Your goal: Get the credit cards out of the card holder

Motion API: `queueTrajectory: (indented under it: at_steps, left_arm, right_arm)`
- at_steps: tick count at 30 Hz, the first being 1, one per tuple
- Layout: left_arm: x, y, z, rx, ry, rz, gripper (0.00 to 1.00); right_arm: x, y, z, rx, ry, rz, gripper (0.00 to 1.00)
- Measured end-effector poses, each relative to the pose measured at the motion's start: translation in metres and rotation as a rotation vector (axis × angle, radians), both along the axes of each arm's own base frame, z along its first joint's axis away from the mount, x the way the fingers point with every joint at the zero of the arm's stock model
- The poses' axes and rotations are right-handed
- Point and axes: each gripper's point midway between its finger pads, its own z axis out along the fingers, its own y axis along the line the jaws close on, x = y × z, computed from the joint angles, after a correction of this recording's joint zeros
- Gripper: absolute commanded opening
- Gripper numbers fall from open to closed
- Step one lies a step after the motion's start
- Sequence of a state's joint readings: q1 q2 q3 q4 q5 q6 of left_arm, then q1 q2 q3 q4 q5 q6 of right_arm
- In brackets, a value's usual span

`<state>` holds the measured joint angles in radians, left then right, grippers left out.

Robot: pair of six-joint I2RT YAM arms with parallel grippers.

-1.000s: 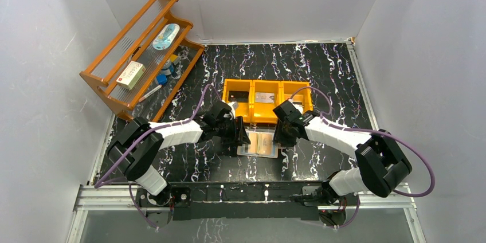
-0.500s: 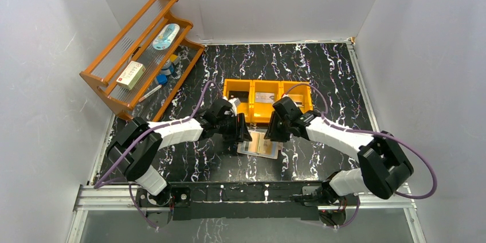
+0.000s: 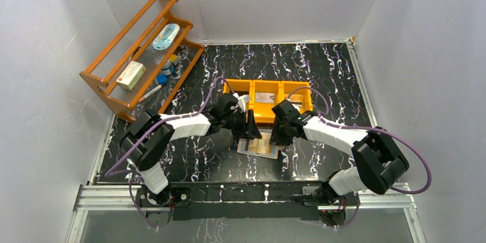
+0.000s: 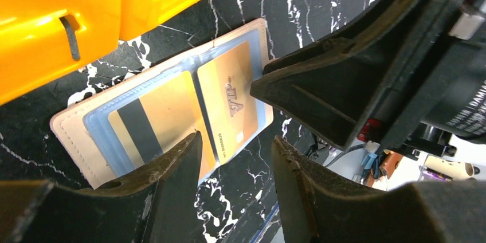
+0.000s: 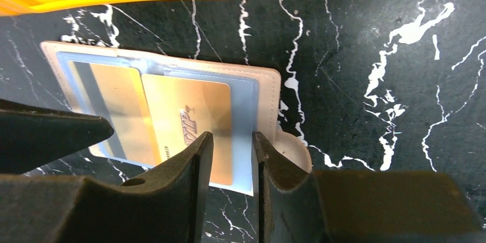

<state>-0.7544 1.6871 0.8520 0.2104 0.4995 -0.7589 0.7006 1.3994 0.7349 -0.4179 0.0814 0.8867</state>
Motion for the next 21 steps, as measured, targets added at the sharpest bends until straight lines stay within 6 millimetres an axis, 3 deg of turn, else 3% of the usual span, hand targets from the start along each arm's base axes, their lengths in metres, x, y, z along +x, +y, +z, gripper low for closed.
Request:
queueTrajectory:
  at_steps: [6, 21]
  left_arm:
    - [-0.004, -0.004, -0.023, 0.017, 0.065, -0.028, 0.46]
    - [-0.009, -0.011, -0.025, -0.018, 0.107, -0.052, 0.42]
  right_arm:
    - [-0.004, -0.003, -0.006, -0.005, 0.011, -0.003, 0.34]
    - [-0.004, -0.004, -0.007, 0.007, 0.010, -0.011, 0.31]
